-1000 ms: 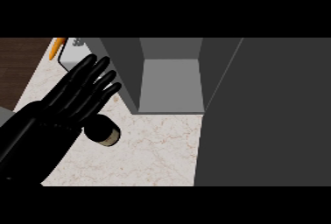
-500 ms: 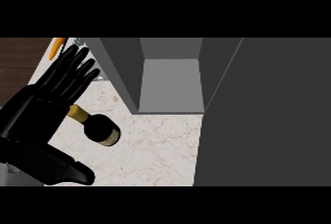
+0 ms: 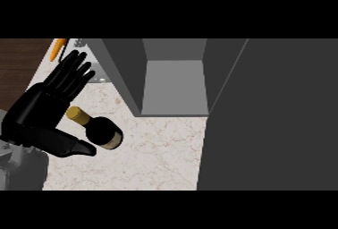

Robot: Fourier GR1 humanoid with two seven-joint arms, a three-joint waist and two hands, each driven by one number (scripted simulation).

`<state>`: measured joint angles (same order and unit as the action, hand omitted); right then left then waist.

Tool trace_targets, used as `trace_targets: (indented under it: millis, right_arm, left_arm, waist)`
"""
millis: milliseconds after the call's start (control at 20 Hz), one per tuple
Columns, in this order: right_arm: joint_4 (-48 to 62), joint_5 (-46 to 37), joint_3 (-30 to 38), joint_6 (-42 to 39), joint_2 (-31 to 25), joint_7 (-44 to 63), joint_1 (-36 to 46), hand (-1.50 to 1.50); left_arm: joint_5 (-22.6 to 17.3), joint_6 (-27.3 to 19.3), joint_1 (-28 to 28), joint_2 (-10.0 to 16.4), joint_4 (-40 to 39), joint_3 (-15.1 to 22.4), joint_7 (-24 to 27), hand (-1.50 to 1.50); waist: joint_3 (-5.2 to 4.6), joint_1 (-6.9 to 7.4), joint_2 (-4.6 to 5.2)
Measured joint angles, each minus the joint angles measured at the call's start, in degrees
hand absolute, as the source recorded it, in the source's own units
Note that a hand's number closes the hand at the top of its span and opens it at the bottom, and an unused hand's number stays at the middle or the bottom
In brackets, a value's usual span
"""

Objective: Pick up the wine, place it into the cabinet and close the cabinet

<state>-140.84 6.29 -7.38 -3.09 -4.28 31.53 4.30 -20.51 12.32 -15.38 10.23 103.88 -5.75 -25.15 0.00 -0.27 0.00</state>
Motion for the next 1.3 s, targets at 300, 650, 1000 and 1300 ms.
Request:
trace_targets:
  millis: [300, 650, 1000, 1300]
  right_arm:
    - [-0.5, -0.1, -0.1, 0.1, -0.1, 1.6, 0.8, -1.5]
    - [-0.7, -0.5, 0.4, 0.0, 0.0, 2.3, 1.2, -1.5]
    - [-0.5, -0.5, -0.1, -0.3, 1.0, 1.4, 0.7, -1.5]
    - [-0.6, -1.2, -1.0, -0.2, 1.3, 1.8, 1.1, -1.5]
  left_arm:
    - [2.3, 4.4, 1.0, 1.4, -9.5, -1.5, 6.8, -1.5]
    - [5.4, 9.4, 0.0, 3.0, -23.6, -2.8, 15.7, -1.5]
    - [10.3, 12.0, 0.1, 3.1, -35.7, -2.7, 25.9, -1.5]
    - [13.5, 14.8, -1.8, 4.7, -47.7, -3.5, 35.3, -1.5]
  waist:
    - [-0.02, -0.08, 0.01]
    - [-0.02, -0.22, 0.04]
    - [-0.02, -0.19, 0.05]
    - [-0.02, -0.22, 0.06]
